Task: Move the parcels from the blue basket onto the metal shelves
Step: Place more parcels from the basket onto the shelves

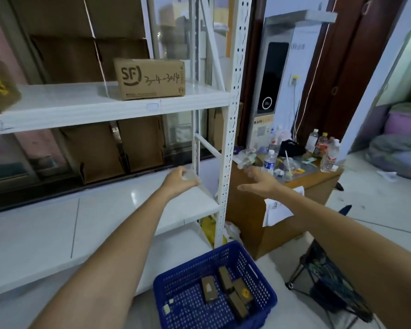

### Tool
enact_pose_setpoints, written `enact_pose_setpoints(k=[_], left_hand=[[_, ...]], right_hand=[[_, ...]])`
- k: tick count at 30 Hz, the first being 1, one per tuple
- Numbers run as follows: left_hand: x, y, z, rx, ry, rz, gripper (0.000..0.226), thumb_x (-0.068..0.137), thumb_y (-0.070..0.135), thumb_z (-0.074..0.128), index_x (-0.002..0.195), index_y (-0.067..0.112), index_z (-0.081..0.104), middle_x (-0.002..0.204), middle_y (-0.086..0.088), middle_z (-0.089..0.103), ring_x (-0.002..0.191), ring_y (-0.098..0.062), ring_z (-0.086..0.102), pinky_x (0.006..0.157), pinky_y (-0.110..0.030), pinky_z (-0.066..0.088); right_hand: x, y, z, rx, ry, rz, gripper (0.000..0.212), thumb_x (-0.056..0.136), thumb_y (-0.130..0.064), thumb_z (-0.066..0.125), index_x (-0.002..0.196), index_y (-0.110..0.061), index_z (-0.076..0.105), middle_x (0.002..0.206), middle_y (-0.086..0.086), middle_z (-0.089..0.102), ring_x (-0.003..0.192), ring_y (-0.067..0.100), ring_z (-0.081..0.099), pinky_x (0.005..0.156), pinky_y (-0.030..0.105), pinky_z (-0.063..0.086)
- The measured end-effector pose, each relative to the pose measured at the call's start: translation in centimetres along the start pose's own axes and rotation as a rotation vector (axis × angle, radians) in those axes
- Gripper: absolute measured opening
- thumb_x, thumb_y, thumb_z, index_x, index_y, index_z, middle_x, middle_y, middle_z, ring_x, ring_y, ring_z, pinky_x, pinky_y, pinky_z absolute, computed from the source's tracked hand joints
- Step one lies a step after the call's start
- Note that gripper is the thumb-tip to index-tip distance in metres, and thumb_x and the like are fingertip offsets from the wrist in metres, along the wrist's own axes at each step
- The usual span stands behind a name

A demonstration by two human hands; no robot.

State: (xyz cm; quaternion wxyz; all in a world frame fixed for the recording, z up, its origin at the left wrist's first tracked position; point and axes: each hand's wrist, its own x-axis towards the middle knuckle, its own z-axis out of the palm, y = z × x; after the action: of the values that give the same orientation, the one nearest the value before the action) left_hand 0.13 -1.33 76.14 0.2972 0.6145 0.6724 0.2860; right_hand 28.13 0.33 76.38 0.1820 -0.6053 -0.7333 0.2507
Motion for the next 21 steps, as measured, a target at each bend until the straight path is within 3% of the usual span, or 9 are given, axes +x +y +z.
enact_pose_setpoints(k=[4,9,15,21], left_hand=[[3.8,-1.5,4.0,0.010,-0.048,-0.044,0.076,0.078,0.046,0.071,0.140,0.014,0.040,0.145,-0.005,0.043,0.129,-0.024,0.045,0.102,-0.034,0.040],[6.9,-3.3,7.6,0.043,-0.057,-0.100,0.072,0.079,0.044,0.071,0.137,0.013,0.043,0.142,-0.008,0.046,0.127,-0.025,0.047,0.105,-0.037,0.041],[9.5,-3.7,11.1,0.068,-0.048,-0.161,0.070,0.078,0.046,0.070,0.136,0.015,0.044,0.141,-0.005,0.047,0.126,-0.024,0.047,0.104,-0.038,0.041],[10.9,-5.1,15.7,0.043,0.002,-0.281,0.069,0.079,0.044,0.071,0.136,0.015,0.044,0.142,-0.005,0.046,0.127,-0.023,0.047,0.104,-0.036,0.041]], right_hand=[[4.1,3.1,1.4,-0.022,-0.059,0.046,0.076,0.081,-0.047,0.071,0.142,-0.018,0.037,0.145,0.011,0.046,0.130,0.027,0.047,0.105,0.038,0.042],[7.7,6.5,4.2,-0.010,-0.141,0.039,0.091,0.080,-0.045,0.074,0.151,-0.019,0.025,0.156,0.009,0.033,0.140,0.028,0.036,0.113,0.044,0.036],[12.1,9.7,6.0,0.007,-0.242,0.007,0.086,0.080,-0.041,0.075,0.149,-0.022,0.028,0.148,0.011,0.045,0.127,0.030,0.051,0.099,0.035,0.043],[15.6,13.6,8.1,0.057,-0.414,-0.035,0.080,0.083,-0.041,0.073,0.148,-0.018,0.031,0.147,0.009,0.047,0.130,0.026,0.049,0.109,0.044,0.041]])
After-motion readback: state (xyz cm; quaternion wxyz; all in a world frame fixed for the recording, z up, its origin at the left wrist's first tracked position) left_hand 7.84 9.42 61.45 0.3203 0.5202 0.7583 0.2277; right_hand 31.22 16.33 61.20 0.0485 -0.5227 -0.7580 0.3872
